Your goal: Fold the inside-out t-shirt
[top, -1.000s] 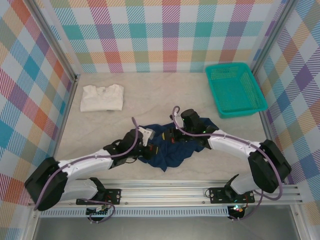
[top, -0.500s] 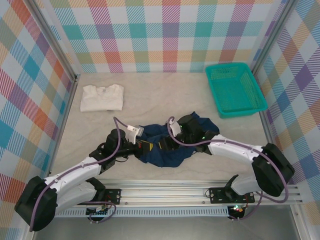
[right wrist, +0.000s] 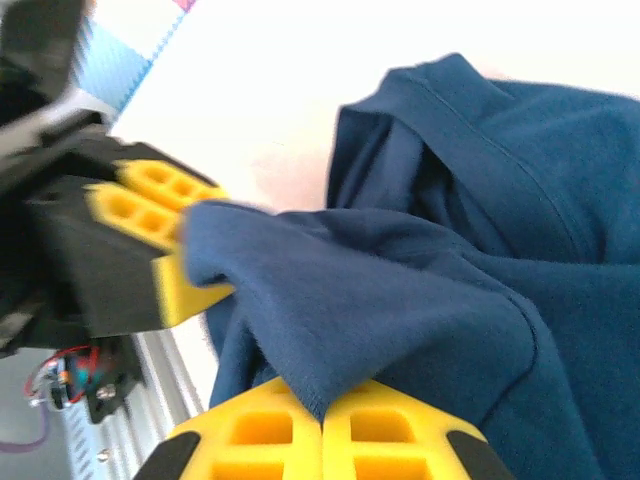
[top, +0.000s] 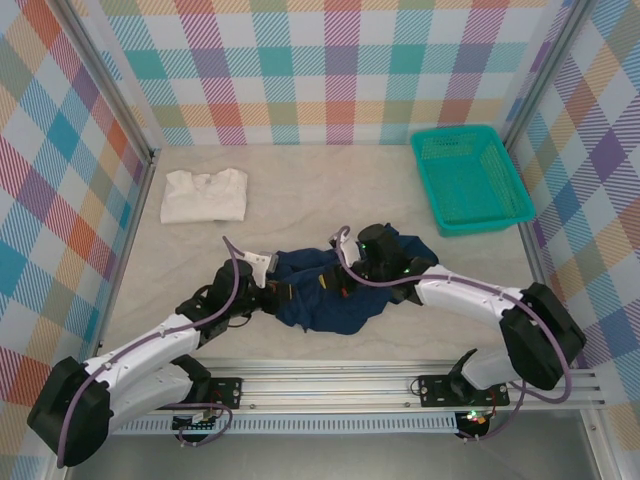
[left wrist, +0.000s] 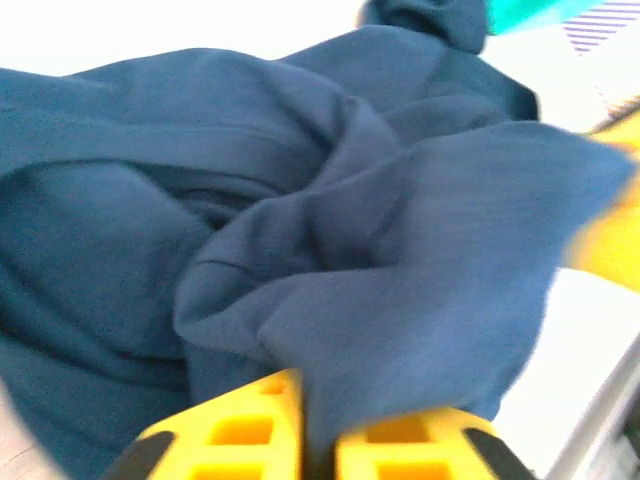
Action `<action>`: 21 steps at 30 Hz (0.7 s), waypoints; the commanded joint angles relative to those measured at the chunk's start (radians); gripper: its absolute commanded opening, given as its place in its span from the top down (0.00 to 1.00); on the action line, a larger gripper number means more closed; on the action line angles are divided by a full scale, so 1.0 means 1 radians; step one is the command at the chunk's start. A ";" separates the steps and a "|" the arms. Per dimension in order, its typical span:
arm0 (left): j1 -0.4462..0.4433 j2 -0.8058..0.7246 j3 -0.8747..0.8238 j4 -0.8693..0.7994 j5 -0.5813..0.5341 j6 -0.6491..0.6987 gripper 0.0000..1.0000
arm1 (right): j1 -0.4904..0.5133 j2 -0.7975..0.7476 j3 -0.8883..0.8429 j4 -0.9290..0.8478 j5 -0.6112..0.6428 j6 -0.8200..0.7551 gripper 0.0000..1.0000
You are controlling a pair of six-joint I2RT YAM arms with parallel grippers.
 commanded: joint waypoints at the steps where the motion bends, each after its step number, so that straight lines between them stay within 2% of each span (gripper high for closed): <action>1: 0.011 0.027 0.064 -0.111 -0.146 0.022 0.80 | -0.018 -0.022 -0.007 0.013 -0.134 0.040 1.00; 5: 0.011 0.075 0.119 -0.171 -0.175 0.027 0.68 | -0.047 -0.010 -0.010 0.066 -0.203 0.095 1.00; 9: 0.010 0.064 0.148 -0.238 -0.198 0.029 0.60 | -0.081 0.024 -0.010 0.090 -0.252 0.116 1.00; 12: 0.000 -0.001 0.156 -0.261 -0.149 0.025 0.54 | -0.097 0.041 -0.007 0.072 -0.239 0.128 1.00; 17: -0.068 -0.097 0.143 -0.229 -0.062 0.005 0.41 | -0.101 0.055 0.004 0.063 -0.225 0.140 1.00; 21: -0.135 -0.045 0.153 -0.194 -0.065 0.014 0.36 | -0.102 0.057 0.008 0.059 -0.221 0.139 1.00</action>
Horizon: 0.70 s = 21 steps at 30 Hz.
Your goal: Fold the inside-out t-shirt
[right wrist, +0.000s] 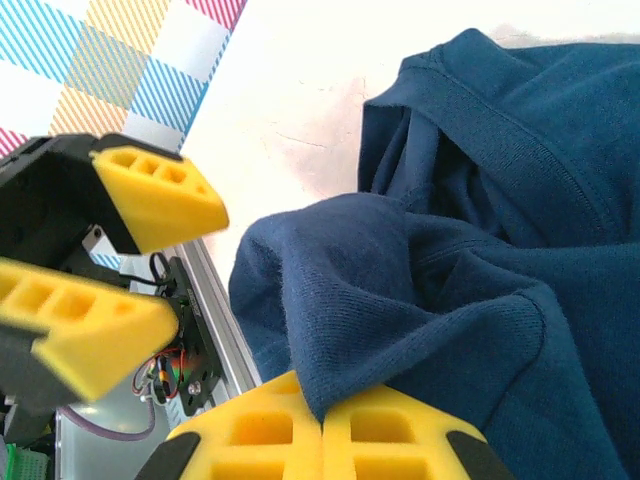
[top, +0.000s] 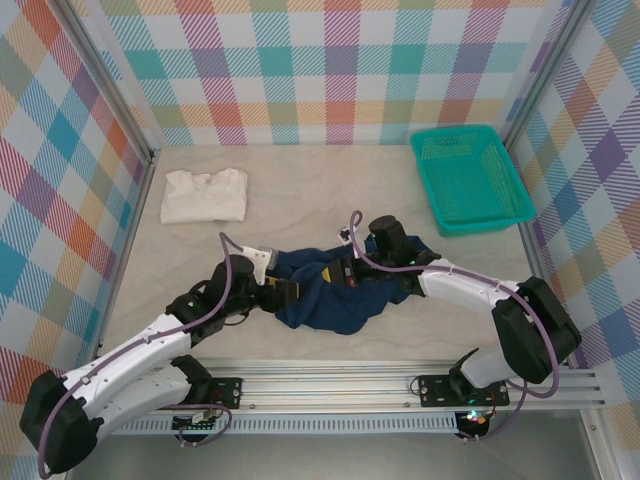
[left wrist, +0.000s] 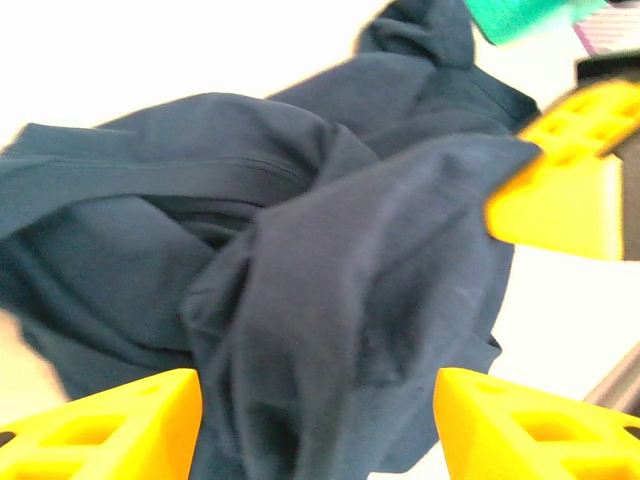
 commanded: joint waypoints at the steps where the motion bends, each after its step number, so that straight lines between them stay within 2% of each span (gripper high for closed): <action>1: -0.037 0.070 0.038 0.011 -0.010 0.006 0.36 | -0.004 0.005 0.009 0.017 -0.024 0.008 1.00; 3: -0.036 0.145 0.076 -0.006 -0.086 0.018 0.39 | -0.004 0.000 0.006 0.014 -0.026 -0.004 1.00; 5: -0.035 0.214 0.106 -0.001 -0.145 0.035 0.52 | -0.004 -0.016 0.000 -0.012 -0.024 -0.039 1.00; 6: -0.035 0.235 0.114 0.016 -0.139 0.047 0.60 | -0.005 -0.026 -0.003 -0.028 -0.017 -0.062 1.00; 8: -0.023 0.276 0.127 0.049 -0.083 0.054 0.81 | -0.007 -0.051 -0.007 -0.085 0.023 -0.117 1.00; 10: 0.007 0.280 0.125 0.103 0.059 0.042 0.99 | -0.007 -0.068 0.003 -0.167 0.107 -0.168 1.00; 13: 0.074 0.241 0.086 0.221 0.353 -0.018 1.00 | -0.002 -0.086 0.025 -0.297 0.327 -0.180 1.00; 15: 0.113 0.206 0.049 0.306 0.478 -0.076 1.00 | 0.008 -0.080 0.052 -0.376 0.457 -0.176 1.00; 18: 0.128 0.168 0.015 0.365 0.530 -0.132 1.00 | 0.039 -0.084 0.070 -0.413 0.547 -0.192 0.92; 21: 0.132 0.162 0.013 0.380 0.548 -0.155 1.00 | 0.077 -0.133 0.048 -0.390 0.564 -0.222 0.80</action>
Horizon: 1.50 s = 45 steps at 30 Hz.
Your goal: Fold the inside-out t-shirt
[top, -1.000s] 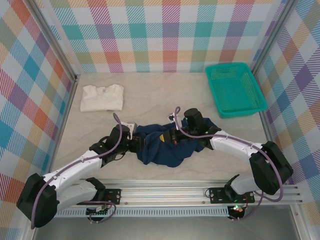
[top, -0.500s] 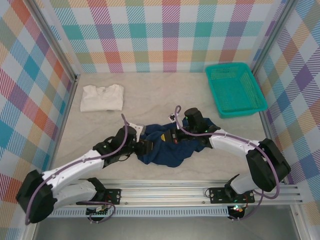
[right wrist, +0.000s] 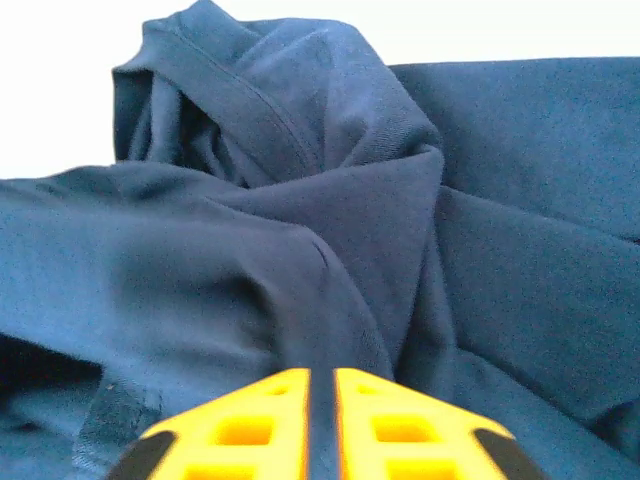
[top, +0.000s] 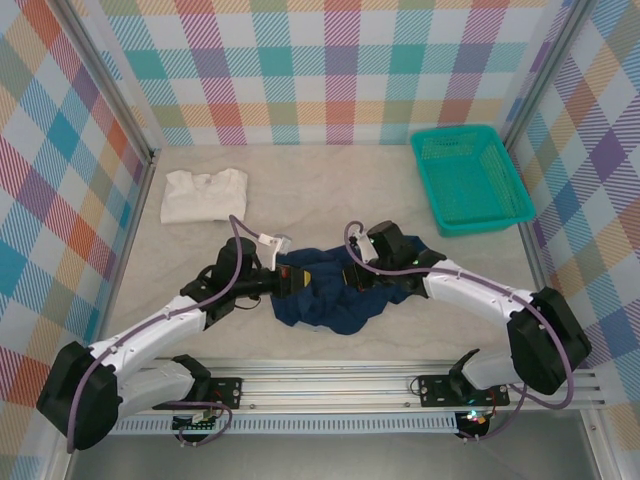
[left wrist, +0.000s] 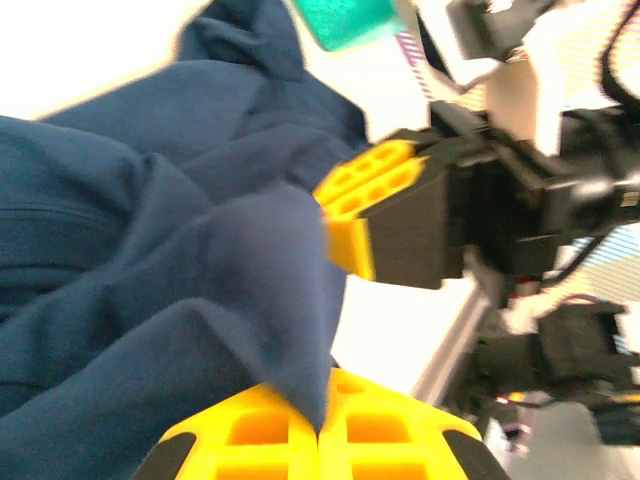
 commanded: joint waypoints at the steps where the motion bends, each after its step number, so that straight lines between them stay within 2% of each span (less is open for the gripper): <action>1: 0.011 -0.014 -0.013 0.093 0.122 -0.060 1.00 | 0.043 -0.086 -0.015 -0.022 0.086 -0.060 0.76; 5: 0.011 -0.005 -0.002 0.084 0.128 -0.062 1.00 | 0.094 -0.194 -0.095 0.056 0.022 -0.090 0.65; 9: 0.011 -0.003 0.005 0.072 0.124 -0.062 1.00 | 0.180 -0.221 -0.122 0.101 0.027 -0.119 0.59; 15: 0.011 -0.006 0.014 0.061 0.114 -0.062 1.00 | 0.246 -0.110 -0.109 0.181 0.059 -0.083 0.57; 25: 0.012 -0.026 0.022 0.029 0.097 -0.051 1.00 | 0.270 0.022 -0.067 0.194 0.110 -0.061 0.53; 27: 0.012 -0.029 0.020 0.023 0.090 -0.048 1.00 | 0.271 0.025 -0.068 0.189 0.117 -0.059 0.59; 32: 0.012 -0.031 0.019 -0.006 0.060 -0.033 1.00 | 0.269 -0.013 -0.070 0.168 0.142 -0.062 0.82; 35: 0.014 -0.033 0.025 -0.045 0.004 -0.021 1.00 | 0.268 -0.049 -0.071 0.138 0.162 -0.062 0.94; 38: 0.014 -0.035 0.036 -0.110 -0.097 -0.005 1.00 | 0.268 -0.102 -0.080 0.100 0.182 -0.052 1.00; 45: 0.015 0.015 0.064 -0.192 -0.261 -0.003 0.98 | 0.238 -0.242 -0.129 0.093 0.202 0.021 1.00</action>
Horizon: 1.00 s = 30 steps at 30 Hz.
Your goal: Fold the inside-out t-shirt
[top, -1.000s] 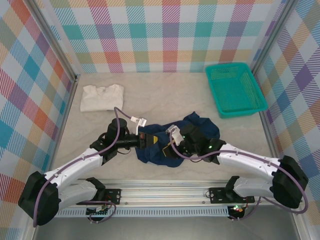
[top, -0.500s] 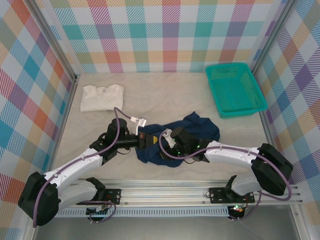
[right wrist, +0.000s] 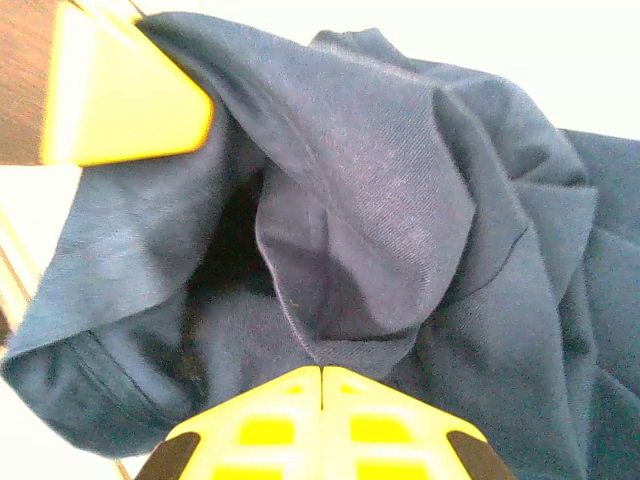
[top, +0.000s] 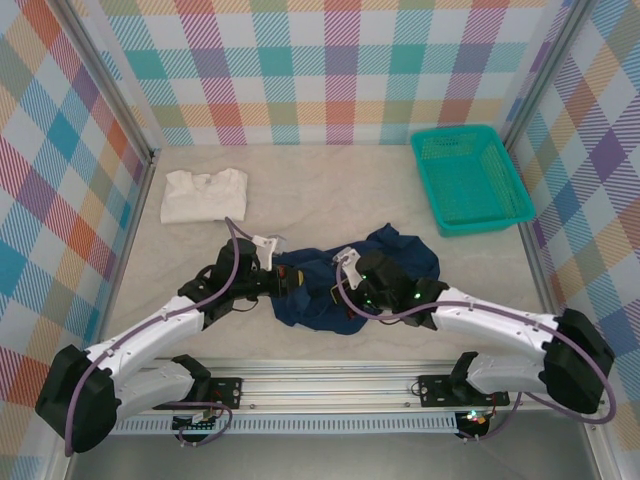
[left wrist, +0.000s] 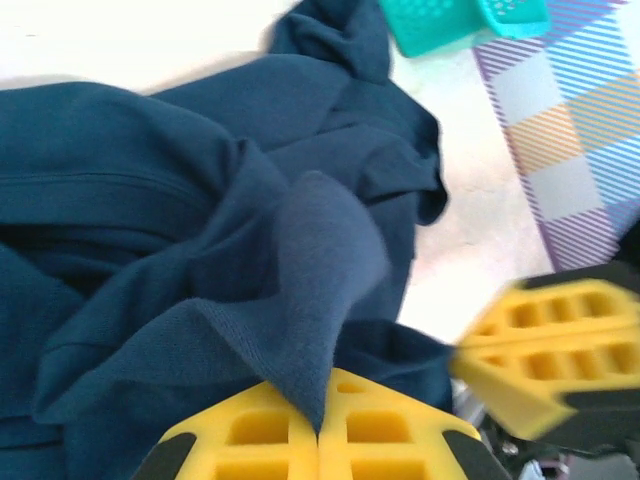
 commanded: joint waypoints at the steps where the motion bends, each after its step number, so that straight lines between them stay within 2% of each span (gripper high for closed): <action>1: 0.013 0.027 0.045 -0.061 -0.104 0.020 0.93 | -0.016 -0.065 -0.032 -0.007 0.030 0.059 1.00; 8: 0.014 0.000 0.031 -0.076 -0.110 0.041 0.60 | -0.041 -0.141 -0.068 0.012 0.078 0.111 1.00; 13: -0.023 -0.063 0.012 -0.064 -0.079 0.066 0.47 | -0.058 -0.153 -0.074 0.018 0.073 0.138 1.00; 17: -0.163 -0.007 0.069 -0.128 -0.173 0.129 0.44 | -0.065 -0.146 -0.068 0.027 0.060 0.143 1.00; 19: -0.201 0.046 0.103 -0.150 -0.201 0.149 0.44 | -0.066 -0.143 -0.065 0.032 0.055 0.144 1.00; 26: -0.248 0.235 0.224 -0.176 -0.210 0.216 0.43 | -0.069 -0.141 -0.062 0.029 0.045 0.145 1.00; 30: -0.259 0.326 0.289 -0.257 -0.299 0.246 0.46 | -0.069 -0.150 -0.064 0.024 0.047 0.143 1.00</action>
